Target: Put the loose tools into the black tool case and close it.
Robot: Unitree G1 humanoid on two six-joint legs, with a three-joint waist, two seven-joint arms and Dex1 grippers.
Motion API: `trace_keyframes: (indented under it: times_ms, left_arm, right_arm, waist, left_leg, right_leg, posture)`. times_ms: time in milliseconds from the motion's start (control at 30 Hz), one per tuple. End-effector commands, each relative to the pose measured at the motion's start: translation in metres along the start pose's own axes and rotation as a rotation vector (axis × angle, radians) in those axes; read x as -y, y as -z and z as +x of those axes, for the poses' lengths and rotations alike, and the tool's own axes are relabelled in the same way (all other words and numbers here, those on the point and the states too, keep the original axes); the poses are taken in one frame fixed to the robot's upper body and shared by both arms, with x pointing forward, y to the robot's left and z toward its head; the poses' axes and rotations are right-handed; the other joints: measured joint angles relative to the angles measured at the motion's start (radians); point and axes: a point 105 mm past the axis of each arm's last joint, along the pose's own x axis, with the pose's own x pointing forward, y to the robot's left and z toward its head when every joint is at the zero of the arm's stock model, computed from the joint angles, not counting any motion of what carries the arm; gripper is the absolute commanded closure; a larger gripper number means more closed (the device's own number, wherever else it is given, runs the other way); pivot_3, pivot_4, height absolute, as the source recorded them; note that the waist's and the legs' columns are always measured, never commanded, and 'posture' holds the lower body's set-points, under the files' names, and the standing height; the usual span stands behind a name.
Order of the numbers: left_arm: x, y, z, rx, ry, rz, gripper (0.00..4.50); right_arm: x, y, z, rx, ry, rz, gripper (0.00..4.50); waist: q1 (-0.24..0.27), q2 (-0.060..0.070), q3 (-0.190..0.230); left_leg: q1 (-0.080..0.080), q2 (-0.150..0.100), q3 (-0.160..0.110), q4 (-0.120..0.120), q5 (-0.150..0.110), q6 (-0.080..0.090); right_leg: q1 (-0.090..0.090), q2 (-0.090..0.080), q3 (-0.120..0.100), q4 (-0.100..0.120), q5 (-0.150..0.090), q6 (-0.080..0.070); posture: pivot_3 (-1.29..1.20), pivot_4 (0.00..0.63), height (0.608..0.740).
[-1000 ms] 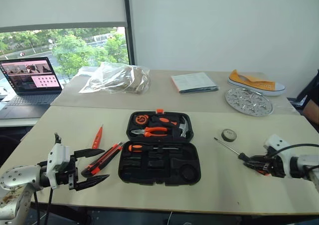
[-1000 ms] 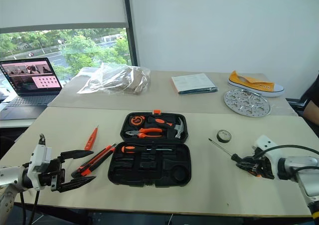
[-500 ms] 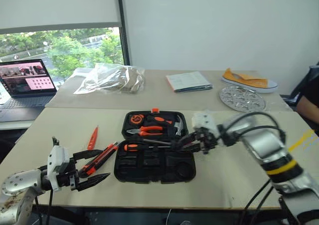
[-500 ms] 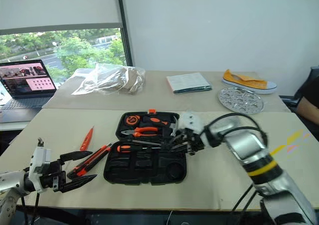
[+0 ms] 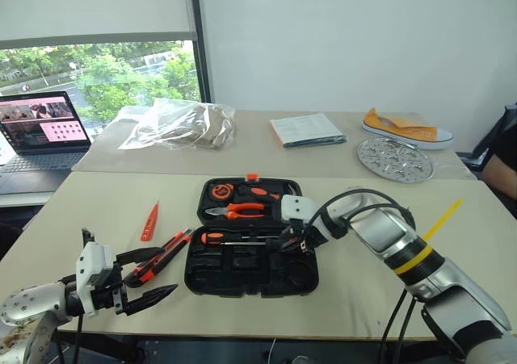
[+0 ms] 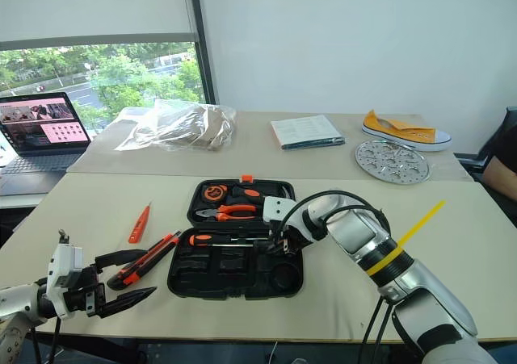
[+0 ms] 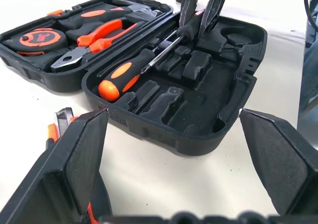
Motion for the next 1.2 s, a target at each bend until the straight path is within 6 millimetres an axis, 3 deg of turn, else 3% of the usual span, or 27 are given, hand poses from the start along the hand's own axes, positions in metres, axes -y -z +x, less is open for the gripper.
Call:
trace_keyframes:
  times_ms: [33, 233, 300, 500, 567, 700, 833, 967, 1200]
  left_arm:
    - [-0.002, -0.008, -0.001, 0.013, -0.009, 0.044, 0.00]
    - [-0.005, -0.008, 0.000, 0.011, -0.012, 0.048, 0.00]
    - [-0.005, -0.008, 0.000, 0.011, -0.013, 0.049, 0.00]
    - [-0.007, -0.006, 0.000, 0.007, -0.020, 0.049, 0.00]
    - [-0.007, -0.006, -0.001, 0.003, -0.022, 0.047, 0.00]
    - [-0.009, -0.004, -0.004, -0.008, -0.037, 0.042, 0.00]
    - [-0.010, -0.003, -0.005, -0.010, -0.043, 0.041, 0.00]
    - [-0.010, -0.002, -0.002, -0.008, -0.041, 0.039, 0.00]
    - [-0.010, -0.003, 0.000, -0.012, -0.034, 0.041, 0.00]
  right_arm:
    - [-0.003, 0.000, 0.008, -0.033, -0.027, -0.022, 3.46]
    - [-0.003, -0.003, 0.009, -0.050, -0.024, -0.044, 3.46]
    - [-0.004, -0.004, 0.009, -0.055, -0.032, -0.049, 2.46]
    - [0.000, -0.023, 0.006, 0.034, -0.021, -0.052, 0.79]
    - [-0.003, -0.031, -0.004, 0.086, -0.059, -0.028, 0.21]
    - [0.002, -0.040, -0.034, 0.184, -0.076, -0.019, 0.21]
    - [0.006, -0.043, -0.034, 0.260, -0.042, -0.011, 0.21]
    - [0.003, -0.037, -0.016, 0.277, -0.031, -0.011, 1.14]
    - [0.003, -0.033, 0.007, 0.263, -0.013, -0.029, 3.59]
  waist:
    - [0.000, 0.000, 0.000]
    - [-0.004, 0.000, 0.000]
    - [-0.004, 0.000, 0.000]
    - [-0.016, -0.001, -0.001]
    - [-0.025, -0.001, -0.001]
    - [-0.025, 0.000, 0.000]
    - [-0.021, -0.001, 0.000]
    - [-0.023, -0.001, 0.000]
    - [-0.023, -0.001, 0.000]
  left_leg:
    - [0.001, 0.000, 0.000, 0.000, 0.000, 0.000]
    - [0.003, 0.000, -0.002, 0.000, 0.000, -0.001]
    - [0.004, 0.000, -0.002, 0.000, 0.001, -0.001]
    - [0.007, 0.001, -0.003, -0.001, 0.001, -0.001]
    - [0.011, 0.001, -0.004, -0.002, 0.001, -0.002]
    - [0.011, 0.001, -0.005, -0.003, 0.002, -0.003]
    - [0.010, 0.001, -0.005, -0.003, 0.001, -0.002]
    - [0.011, 0.001, -0.005, -0.004, 0.001, -0.003]
    - [0.011, 0.000, -0.004, -0.005, 0.001, -0.003]
  right_leg:
    - [0.000, 0.000, 0.000, 0.000, 0.000, 0.000]
    - [0.002, 0.000, 0.001, 0.002, -0.001, -0.001]
    - [0.002, 0.000, 0.001, 0.002, -0.001, -0.001]
    - [0.004, 0.001, 0.002, 0.003, -0.001, -0.002]
    - [0.006, 0.001, 0.003, 0.003, -0.001, -0.002]
    - [0.005, 0.001, 0.004, 0.003, -0.001, -0.003]
    - [0.006, 0.001, 0.003, 0.003, -0.001, -0.003]
    - [0.005, 0.001, 0.004, 0.003, -0.001, -0.003]
    - [0.005, 0.000, 0.004, 0.003, -0.001, -0.003]
  posture:
    - [0.00, 0.150, 0.740]
    - [0.00, 0.150, 0.740]
    - [0.00, 0.150, 0.740]
    - [0.00, 0.150, 0.740]
    - [0.00, 0.150, 0.740]
    - [0.00, 0.150, 0.740]
    - [0.00, 0.150, 0.740]
    - [0.00, 0.150, 0.740]
    - [0.00, 0.150, 0.740]
